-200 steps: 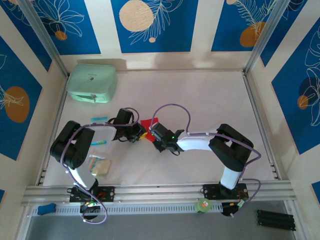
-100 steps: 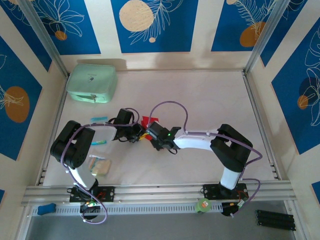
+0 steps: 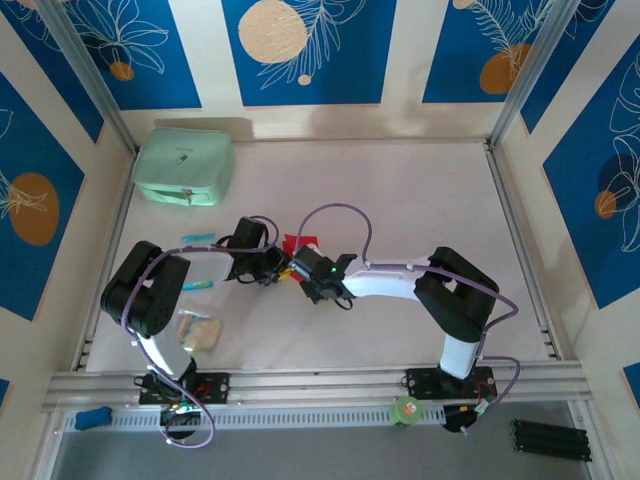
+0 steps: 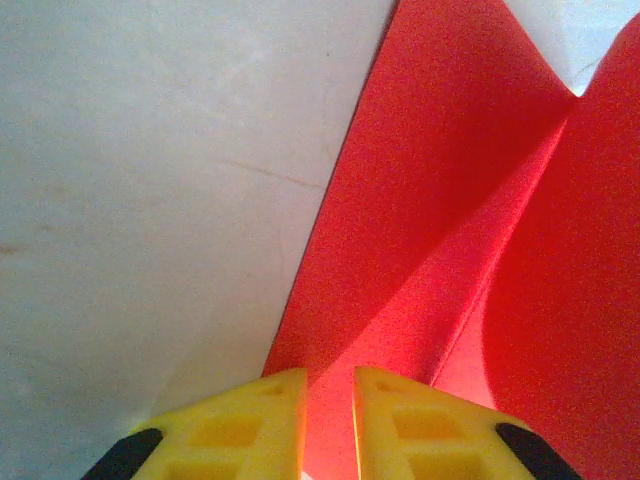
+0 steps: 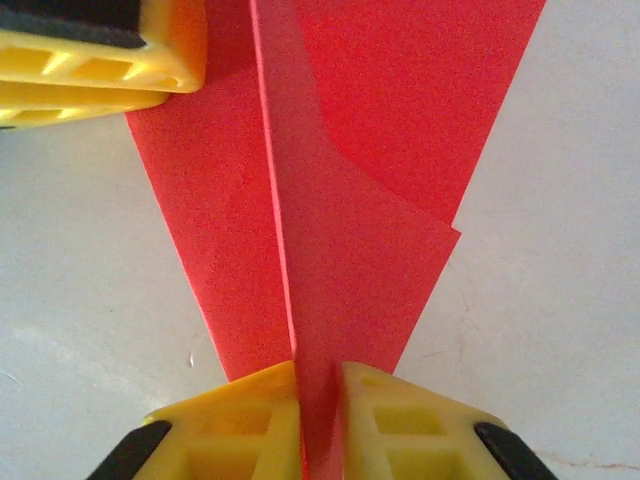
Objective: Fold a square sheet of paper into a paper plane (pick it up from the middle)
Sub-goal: Fourth fold the wing at the center of the table.
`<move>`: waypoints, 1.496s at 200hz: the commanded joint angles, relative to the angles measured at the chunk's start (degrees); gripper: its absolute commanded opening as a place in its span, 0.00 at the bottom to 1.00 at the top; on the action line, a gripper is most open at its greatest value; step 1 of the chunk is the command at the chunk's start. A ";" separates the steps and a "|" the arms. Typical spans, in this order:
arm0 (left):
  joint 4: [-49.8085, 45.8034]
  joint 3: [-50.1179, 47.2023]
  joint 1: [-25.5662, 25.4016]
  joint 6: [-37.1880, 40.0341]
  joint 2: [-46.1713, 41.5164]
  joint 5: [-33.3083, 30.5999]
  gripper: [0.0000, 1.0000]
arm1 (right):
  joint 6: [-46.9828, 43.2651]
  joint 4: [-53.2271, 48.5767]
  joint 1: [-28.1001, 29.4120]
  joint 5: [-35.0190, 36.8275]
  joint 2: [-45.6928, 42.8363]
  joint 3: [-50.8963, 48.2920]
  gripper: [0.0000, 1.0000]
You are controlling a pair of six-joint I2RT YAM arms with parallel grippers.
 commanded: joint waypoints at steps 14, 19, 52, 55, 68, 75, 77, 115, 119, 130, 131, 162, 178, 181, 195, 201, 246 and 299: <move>-3.01 0.39 -0.50 1.67 1.09 -0.14 0.21 | 0.86 0.96 -0.15 -2.00 0.36 0.16 0.13; -3.09 0.39 -0.57 1.66 1.05 -0.20 0.21 | 0.82 1.26 -0.28 -2.31 0.31 -0.03 0.13; -3.28 0.30 -0.56 1.72 0.62 -0.29 0.21 | 0.69 2.78 -1.04 -4.97 -0.28 -0.86 0.12; -3.30 0.31 -0.57 1.68 0.56 -0.28 0.21 | 0.70 2.86 -1.03 -5.14 -0.28 -0.86 0.12; -3.27 0.22 -0.56 1.69 0.30 -0.36 0.21 | 0.68 3.13 -1.31 -5.83 -0.24 -1.03 0.11; -3.43 0.26 -0.56 1.86 0.12 -0.41 0.21 | 0.71 3.21 -1.44 -6.18 -0.12 -1.12 0.11; -3.58 0.30 -0.54 1.92 0.01 -0.42 0.21 | 0.78 3.18 -1.46 -6.25 -0.11 -1.12 0.11; -5.68 0.61 -0.47 3.29 -3.47 -2.44 0.21 | 1.10 4.40 -2.54 -8.53 -0.62 -2.46 0.10; -5.81 0.57 -0.48 3.39 -3.90 -2.69 0.21 | 1.04 4.67 -2.65 -8.96 -0.66 -2.65 0.10; -6.00 0.31 -0.48 3.80 -5.09 -3.16 0.22 | 1.12 5.42 -3.09 -10.23 -0.89 -3.33 0.09; -6.00 0.27 -0.48 3.84 -5.17 -3.21 0.22 | 1.12 5.46 -3.11 -10.35 -0.89 -3.41 0.09; -5.00 -0.63 -0.44 4.19 -6.72 -2.51 0.22 | 1.52 8.20 -4.91 -14.75 -1.42 -5.56 0.10; -3.10 -1.61 -0.52 3.55 -6.78 -1.54 0.22 | 1.94 9.42 -5.71 -16.66 -1.88 -6.57 0.09; -2.74 -1.73 -0.52 3.46 -6.82 -1.38 0.22 | 2.00 9.78 -5.89 -17.10 -1.95 -6.79 0.09; -0.86 -2.30 -0.53 2.84 -6.32 -0.20 0.22 | 2.51 11.64 -6.92 -19.54 -2.47 -8.15 0.09; 0.16 -2.62 -0.65 2.58 -6.09 0.25 0.22 | 2.72 12.50 -7.44 -20.88 -2.71 -8.77 0.09; 4.42 -2.70 -1.31 1.23 -3.88 2.05 0.22 | 3.59 17.85 -11.53 -30.16 -2.85 -11.92 0.09; 5.68 -1.03 -2.13 1.77 -1.52 3.58 0.23 | 3.76 21.18 -15.27 -38.00 -1.80 -13.94 0.09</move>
